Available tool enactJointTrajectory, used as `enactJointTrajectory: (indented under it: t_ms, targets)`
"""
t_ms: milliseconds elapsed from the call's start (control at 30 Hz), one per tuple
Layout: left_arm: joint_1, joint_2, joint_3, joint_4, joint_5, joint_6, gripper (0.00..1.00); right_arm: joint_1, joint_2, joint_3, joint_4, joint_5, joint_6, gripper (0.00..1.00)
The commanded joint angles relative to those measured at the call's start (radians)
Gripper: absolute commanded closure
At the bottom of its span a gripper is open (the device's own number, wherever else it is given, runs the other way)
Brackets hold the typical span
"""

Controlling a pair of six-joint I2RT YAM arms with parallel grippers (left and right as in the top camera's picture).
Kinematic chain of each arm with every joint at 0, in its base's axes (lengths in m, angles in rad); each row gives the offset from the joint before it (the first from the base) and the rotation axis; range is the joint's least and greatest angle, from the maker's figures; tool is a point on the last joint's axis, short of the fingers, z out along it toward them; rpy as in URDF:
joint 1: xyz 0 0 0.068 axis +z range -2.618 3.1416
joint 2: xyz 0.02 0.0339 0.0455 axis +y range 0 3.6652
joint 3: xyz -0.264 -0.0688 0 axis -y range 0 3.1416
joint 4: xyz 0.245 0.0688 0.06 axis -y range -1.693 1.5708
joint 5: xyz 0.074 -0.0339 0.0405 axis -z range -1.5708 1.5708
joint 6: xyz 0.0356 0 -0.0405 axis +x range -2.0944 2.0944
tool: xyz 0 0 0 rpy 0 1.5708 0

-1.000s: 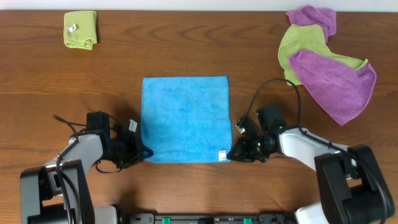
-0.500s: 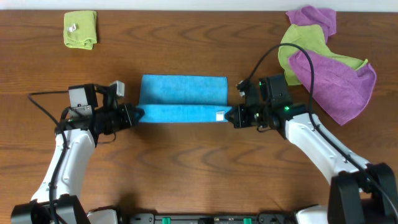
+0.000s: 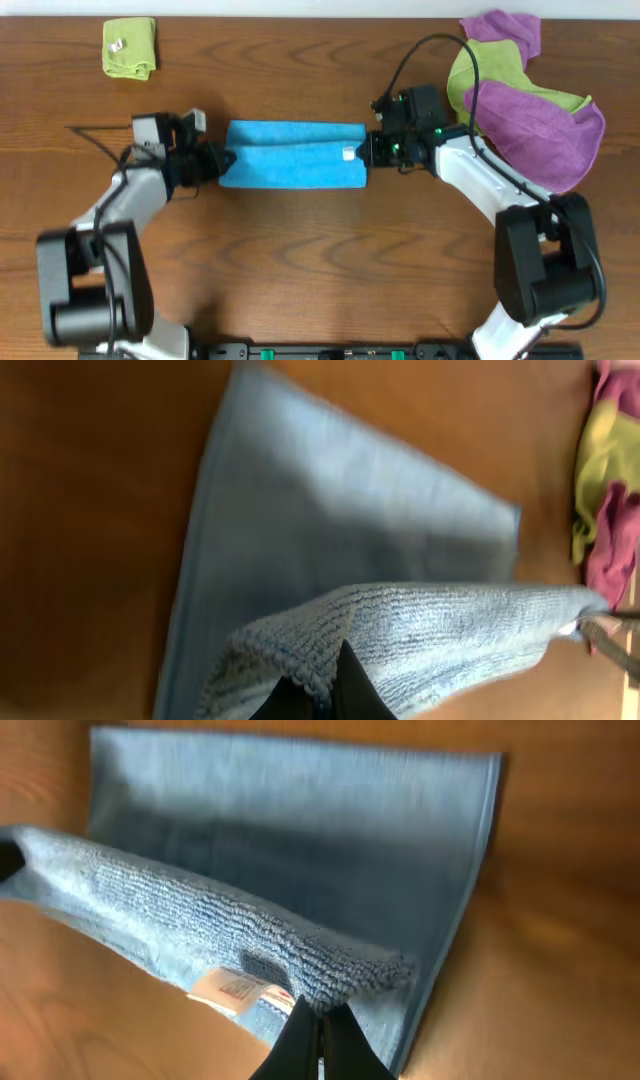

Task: Fold the cloth
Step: 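Lift the near edge with both grippers and fold it toward the far edge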

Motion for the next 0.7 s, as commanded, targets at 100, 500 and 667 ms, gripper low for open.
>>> enactJointTrajectory:
  t_ms: [100,500,667]
  targets:
    - [0.002,0.166,0.224,0.002,0.046,-0.007,0.94,-0.029,0.093,0.127,0.0,0.048,0.01,0.98]
    - [0.002,0.226,0.278,-0.173,0.056,0.113,0.94,-0.027,0.125,0.168,-0.071,0.051,0.01,0.99]
    - [0.004,0.226,0.298,-0.099,0.059,0.096,0.94,-0.026,0.125,0.211,-0.047,0.107,0.039,0.98]
